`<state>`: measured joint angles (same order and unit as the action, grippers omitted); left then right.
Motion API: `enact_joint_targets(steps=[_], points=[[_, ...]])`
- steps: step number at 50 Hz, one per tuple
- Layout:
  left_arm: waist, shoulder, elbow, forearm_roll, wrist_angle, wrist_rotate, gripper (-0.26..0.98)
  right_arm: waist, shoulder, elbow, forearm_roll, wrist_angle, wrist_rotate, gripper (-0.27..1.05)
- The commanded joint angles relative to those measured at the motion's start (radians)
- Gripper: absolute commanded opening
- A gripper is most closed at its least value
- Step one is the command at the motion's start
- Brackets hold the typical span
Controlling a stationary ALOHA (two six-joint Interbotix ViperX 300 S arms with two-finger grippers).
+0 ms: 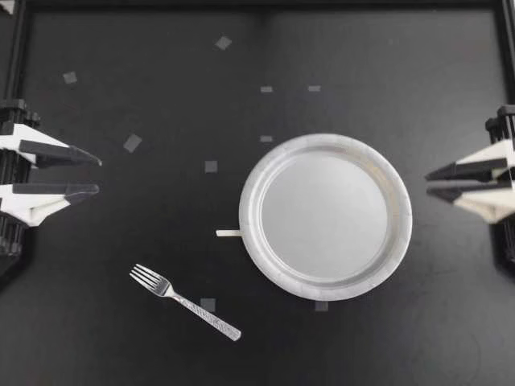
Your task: Pick up the fork and place it on the plate.
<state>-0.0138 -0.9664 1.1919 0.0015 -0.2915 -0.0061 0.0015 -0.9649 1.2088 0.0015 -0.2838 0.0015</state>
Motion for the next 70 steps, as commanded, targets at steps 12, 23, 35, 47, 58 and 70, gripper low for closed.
enact_joint_targets(steps=[12,23,35,47,58,70], points=[[0.002,-0.012,-0.19,-0.087,0.445,-0.011,-0.02,-0.044,-0.028,-0.038,0.1,0.207,0.077,-0.13],[0.0,0.098,-0.448,-0.089,0.894,-0.031,-0.01,-0.054,-0.026,-0.083,0.098,0.449,0.104,-0.11],[-0.012,0.284,-0.394,-0.147,0.882,-0.026,0.09,-0.054,-0.025,-0.106,0.097,0.52,0.106,0.05],[-0.089,0.453,-0.359,-0.195,0.798,-0.003,0.73,-0.054,-0.025,-0.098,0.091,0.518,0.097,0.54],[-0.17,0.629,-0.356,-0.195,0.723,0.081,0.6,-0.055,-0.025,-0.067,0.072,0.459,0.103,0.56],[-0.186,0.868,-0.445,-0.195,0.781,0.244,0.57,-0.055,-0.015,-0.049,0.077,0.437,0.109,0.55]])
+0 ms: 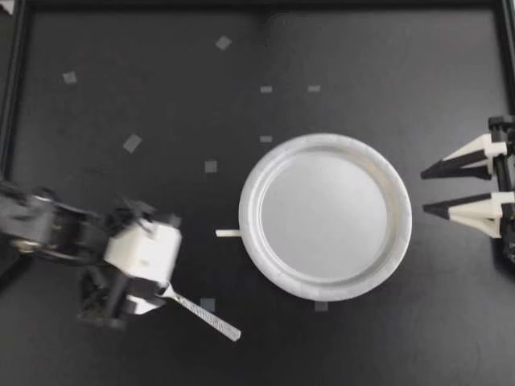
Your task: Pick up the fork and place it on the plate.
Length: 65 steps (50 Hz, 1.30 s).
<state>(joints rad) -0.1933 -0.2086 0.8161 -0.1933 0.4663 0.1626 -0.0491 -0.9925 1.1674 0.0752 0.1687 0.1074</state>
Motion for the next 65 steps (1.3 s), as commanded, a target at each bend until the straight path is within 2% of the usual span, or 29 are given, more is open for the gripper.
enact_joint_targets(steps=[1,8,20,29,44,60,65], points=[[-0.008,0.127,-0.077,0.0,0.023,0.089,0.57,-0.005,0.012,-0.005,0.003,-0.015,0.005,0.55],[-0.017,0.209,-0.11,-0.008,0.021,0.135,0.56,-0.005,0.006,0.005,0.003,-0.015,0.025,0.55],[-0.046,0.224,-0.121,-0.032,0.008,0.133,0.56,-0.006,-0.025,0.025,0.002,-0.018,0.04,0.55],[-0.055,0.245,-0.11,-0.06,-0.026,0.127,0.56,-0.009,-0.034,0.026,0.0,-0.025,0.04,0.55],[-0.055,0.267,-0.063,-0.06,-0.11,0.126,0.56,-0.009,-0.031,0.026,0.003,-0.031,0.044,0.55],[-0.055,0.255,-0.037,-0.058,-0.124,0.13,0.55,-0.009,-0.025,0.032,0.003,-0.04,0.078,0.55],[-0.055,0.252,-0.035,-0.058,-0.126,0.137,0.52,-0.009,-0.023,0.035,0.003,-0.057,0.078,0.55]])
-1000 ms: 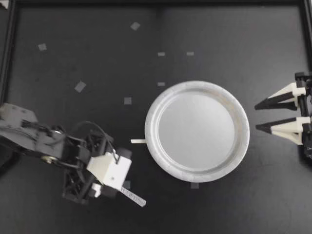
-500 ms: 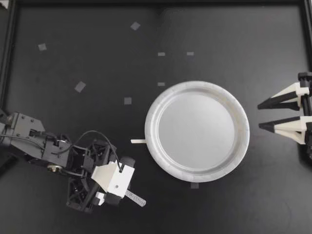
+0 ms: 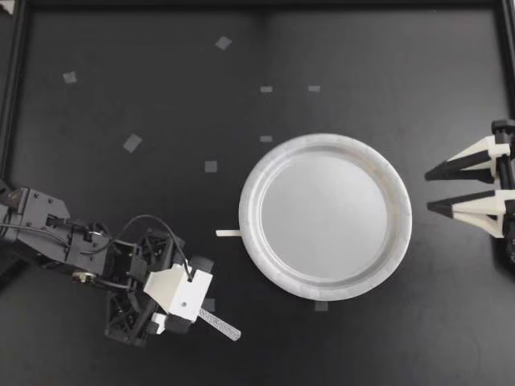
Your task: Pick up the fork and place it on the plate.
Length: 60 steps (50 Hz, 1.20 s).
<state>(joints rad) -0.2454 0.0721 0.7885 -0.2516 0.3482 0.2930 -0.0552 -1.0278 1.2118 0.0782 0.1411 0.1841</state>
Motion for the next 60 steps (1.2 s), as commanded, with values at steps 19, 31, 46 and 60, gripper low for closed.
enact_joint_targets(steps=[19,31,46,60], points=[[-0.003,-0.043,-0.005,0.005,-0.049,0.006,0.01,-0.003,0.008,0.003,-0.002,-0.058,-0.002,0.48],[0.006,-0.149,-0.038,0.048,-0.061,-0.009,-0.01,-0.005,0.021,0.008,-0.002,-0.101,-0.011,0.47],[0.084,-0.268,-0.04,0.018,-0.465,-0.098,-0.01,-0.005,0.13,-0.037,-0.049,-0.187,-0.057,0.48],[0.118,-0.213,-0.034,-0.023,-0.747,-0.267,-0.01,-0.006,0.109,-0.133,-0.143,-0.149,-0.173,0.53]])
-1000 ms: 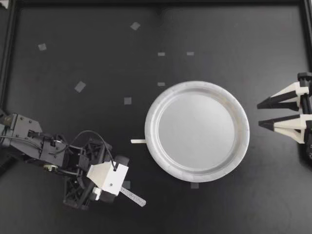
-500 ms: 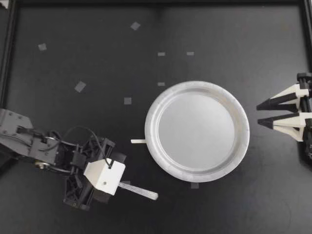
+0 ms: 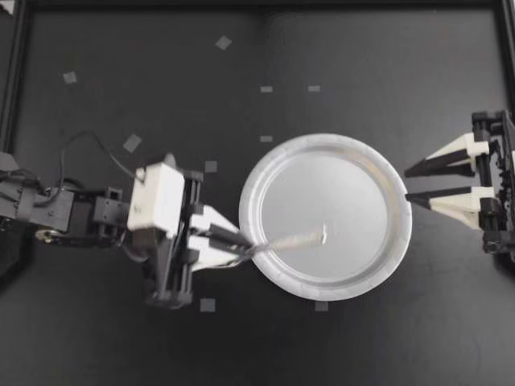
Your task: Pick up the fork and place it on the plate.
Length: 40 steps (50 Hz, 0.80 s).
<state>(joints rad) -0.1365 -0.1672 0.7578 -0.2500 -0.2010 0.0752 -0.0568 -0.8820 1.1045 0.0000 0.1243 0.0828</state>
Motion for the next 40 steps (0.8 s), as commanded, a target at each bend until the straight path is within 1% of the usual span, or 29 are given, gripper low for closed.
enact_joint_targets(steps=[1,3,6,8,10,16,18,20,24,27,31,34,40], points=[[0.009,0.032,-0.002,-0.038,-0.227,-0.063,-0.01,-0.003,-0.043,-0.017,-0.077,-0.166,-0.089,0.53],[0.009,0.049,0.003,-0.089,-0.299,-0.106,-0.01,-0.005,-0.049,0.006,-0.123,-0.236,-0.149,0.54],[0.008,0.071,0.006,-0.135,-0.371,-0.193,-0.01,-0.005,-0.048,0.031,-0.201,-0.285,-0.247,0.55],[0.009,0.08,0.003,-0.137,-0.391,-0.261,-0.01,-0.02,-0.038,0.034,-0.262,-0.288,-0.344,0.55],[0.009,0.084,0.0,-0.137,-0.399,-0.337,-0.01,-0.046,-0.025,0.026,-0.295,-0.287,-0.425,0.56],[0.008,0.091,-0.015,-0.132,-0.453,-0.649,-0.01,-0.156,0.046,0.011,-0.316,-0.284,-0.706,0.56],[0.009,0.091,-0.018,-0.121,-0.479,-0.739,-0.01,-0.179,0.069,0.009,-0.319,-0.284,-0.785,0.56],[0.008,0.091,-0.023,-0.094,-0.509,-0.854,-0.01,-0.199,0.094,0.005,-0.319,-0.291,-0.885,0.56],[0.008,0.1,-0.029,-0.028,-0.572,-1.055,-0.01,-0.209,0.129,-0.005,-0.316,-0.321,-1.043,0.56],[0.008,0.115,-0.037,0.011,-0.627,-1.173,-0.01,-0.213,0.153,-0.009,-0.314,-0.365,-1.131,0.56],[0.009,0.16,-0.064,0.072,-0.703,-1.338,-0.01,-0.229,0.187,-0.021,-0.311,-0.44,-1.235,0.56],[0.008,0.195,-0.084,0.092,-0.723,-1.411,-0.01,-0.238,0.207,-0.037,-0.311,-0.482,-1.296,0.56],[0.008,0.259,-0.118,0.101,-0.761,-1.496,-0.01,-0.238,0.233,-0.054,-0.31,-0.537,-1.394,0.56]])
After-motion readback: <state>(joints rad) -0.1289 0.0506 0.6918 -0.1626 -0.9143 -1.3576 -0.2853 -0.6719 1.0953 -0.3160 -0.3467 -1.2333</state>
